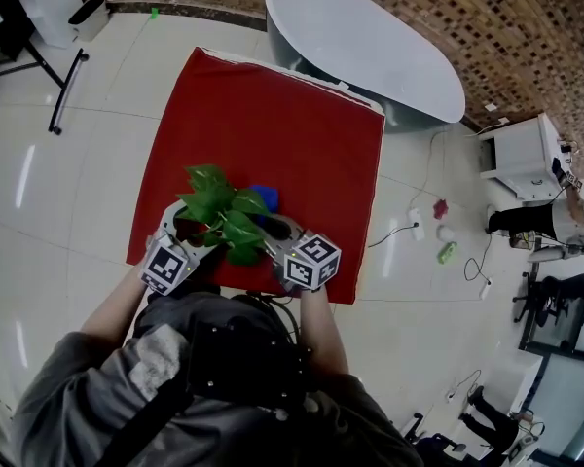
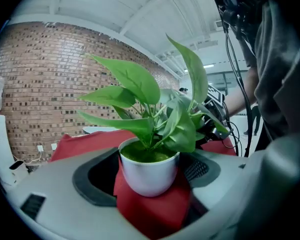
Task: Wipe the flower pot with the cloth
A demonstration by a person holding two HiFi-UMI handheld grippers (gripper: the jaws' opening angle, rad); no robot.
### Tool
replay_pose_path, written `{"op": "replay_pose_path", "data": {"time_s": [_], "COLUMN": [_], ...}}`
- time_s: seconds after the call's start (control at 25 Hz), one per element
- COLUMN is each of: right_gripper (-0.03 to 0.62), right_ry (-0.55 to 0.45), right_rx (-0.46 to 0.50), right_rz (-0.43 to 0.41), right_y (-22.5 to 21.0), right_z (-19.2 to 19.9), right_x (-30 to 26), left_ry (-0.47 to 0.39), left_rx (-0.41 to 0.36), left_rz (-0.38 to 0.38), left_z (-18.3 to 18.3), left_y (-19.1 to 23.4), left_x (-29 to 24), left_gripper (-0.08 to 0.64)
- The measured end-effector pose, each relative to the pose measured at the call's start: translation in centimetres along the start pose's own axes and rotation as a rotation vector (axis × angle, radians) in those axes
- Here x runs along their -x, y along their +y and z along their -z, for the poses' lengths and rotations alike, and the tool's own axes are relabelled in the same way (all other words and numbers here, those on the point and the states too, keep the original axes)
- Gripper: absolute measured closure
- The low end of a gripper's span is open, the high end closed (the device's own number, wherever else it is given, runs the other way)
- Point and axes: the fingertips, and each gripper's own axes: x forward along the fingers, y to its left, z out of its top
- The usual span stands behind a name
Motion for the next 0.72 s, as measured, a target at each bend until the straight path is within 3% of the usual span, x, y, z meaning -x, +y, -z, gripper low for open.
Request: {"op": "replay_pose_path", "data": {"time_s": [0.4,0.72], "right_gripper": [0.531,0.531], "right_ry": [0.073,0.194], "right_rx": [-0.065,0.086], "right_rz": [0.015,0.119], "right_y": [-2.7,-3.7], "right_z": [2.3,3.7], "right_x": [-2.6,-3.6], "left_ry": [-0.002,0.006], "left_rx": [0.01,-0.024], "left_rz": [0.059,0.135], "left_z": [0.8,1.2], "left_y": [1.0,1.4], "left_x": [-0.5,-0.6], "left_gripper": [0.149,0.14]}}
